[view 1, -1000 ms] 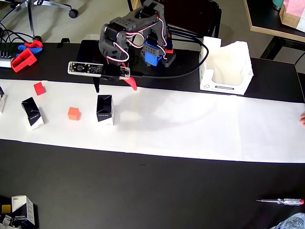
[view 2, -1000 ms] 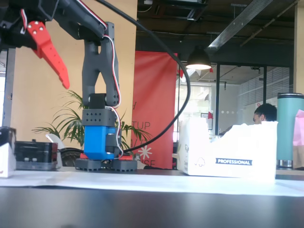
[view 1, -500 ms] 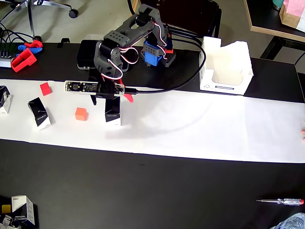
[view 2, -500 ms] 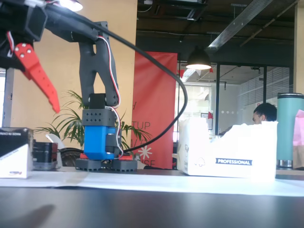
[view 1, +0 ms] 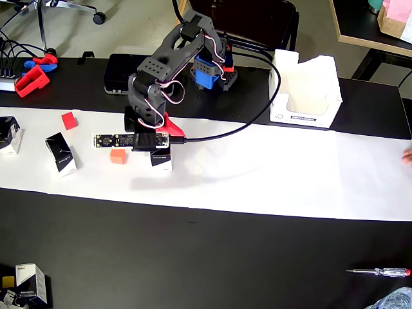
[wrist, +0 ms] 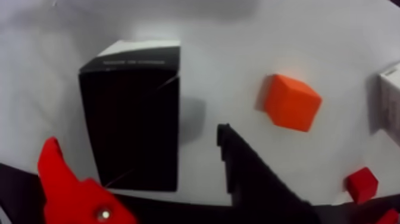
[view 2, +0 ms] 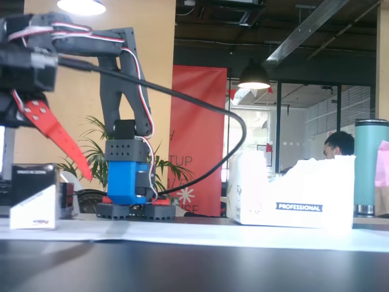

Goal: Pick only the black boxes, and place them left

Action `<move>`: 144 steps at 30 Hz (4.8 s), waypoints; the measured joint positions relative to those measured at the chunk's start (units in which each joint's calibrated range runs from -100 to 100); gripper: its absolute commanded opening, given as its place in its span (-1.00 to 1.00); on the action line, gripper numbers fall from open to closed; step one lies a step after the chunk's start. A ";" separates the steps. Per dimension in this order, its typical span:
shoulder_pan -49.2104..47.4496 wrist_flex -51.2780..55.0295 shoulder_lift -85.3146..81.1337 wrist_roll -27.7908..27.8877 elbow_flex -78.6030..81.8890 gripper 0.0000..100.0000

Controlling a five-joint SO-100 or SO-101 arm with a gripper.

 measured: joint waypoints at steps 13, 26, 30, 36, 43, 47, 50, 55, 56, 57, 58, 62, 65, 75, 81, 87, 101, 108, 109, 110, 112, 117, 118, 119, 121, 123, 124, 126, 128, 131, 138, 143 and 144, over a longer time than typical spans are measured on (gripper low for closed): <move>-5.26 -1.01 0.00 -0.98 8.03 -0.73; -24.73 -7.26 -1.64 -19.54 10.06 -0.78; -32.49 -7.26 -4.68 -25.01 10.77 -0.78; -44.12 -7.26 -13.04 -32.97 10.77 -0.78; -57.41 -7.26 -24.94 -41.47 10.77 -0.78; -64.24 -7.26 -32.16 -44.49 10.77 -0.78; -69.68 -7.26 -37.24 -46.30 10.77 -0.78; -79.93 -3.46 -44.79 -47.96 10.77 -0.78; -82.42 -2.11 -46.02 -48.45 10.77 -0.78; -84.82 -0.84 -47.01 -49.08 10.77 -0.78; -87.22 0.42 -47.83 -49.77 10.77 -0.78; -95.71 5.83 -49.79 -53.19 10.77 -0.78; -100.97 9.80 -50.12 -56.07 10.77 -0.78; -113.89 17.91 -44.13 -64.91 10.77 -0.78; -116.84 18.33 -36.01 -65.93 10.68 -0.76; -118.97 22.89 -25.10 -65.93 1.68 -0.50; -119.43 24.49 -20.67 -60.17 -14.65 -0.18; -119.24 24.49 -21.08 -51.33 -25.95 -0.18; -118.60 24.49 -21.58 -49.82 -26.65 -0.18; -117.95 24.49 -22.40 -48.25 -27.10 -0.18; -115.74 24.49 -24.61 -45.23 -27.54 -0.18; -106.88 24.58 -30.35 -38.49 -27.71 -0.18; -104.57 24.58 -31.42 -37.07 -27.71 -0.18; -101.98 24.58 -32.40 -35.65 -27.71 -0.18; -96.17 24.58 -34.62 -32.48 -27.54 -0.18; -89.71 24.58 -37.08 -29.35 -26.21 -0.18; -86.39 24.58 -38.15 -27.74 -25.24 -0.18; -79.65 24.58 -39.70 -25.15 -24.01 -0.18; -73.00 24.58 -40.53 -23.10 -23.74 -0.18; -63.68 24.58 -41.10 -20.61 -23.74 -0.18; -43.38 18.24 -41.43 -15.78 -21.45 -0.18; -30.55 11.15 -41.43 -10.45 -13.50 -0.05; -28.15 10.14 -41.43 -9.38 -12.00 -0.04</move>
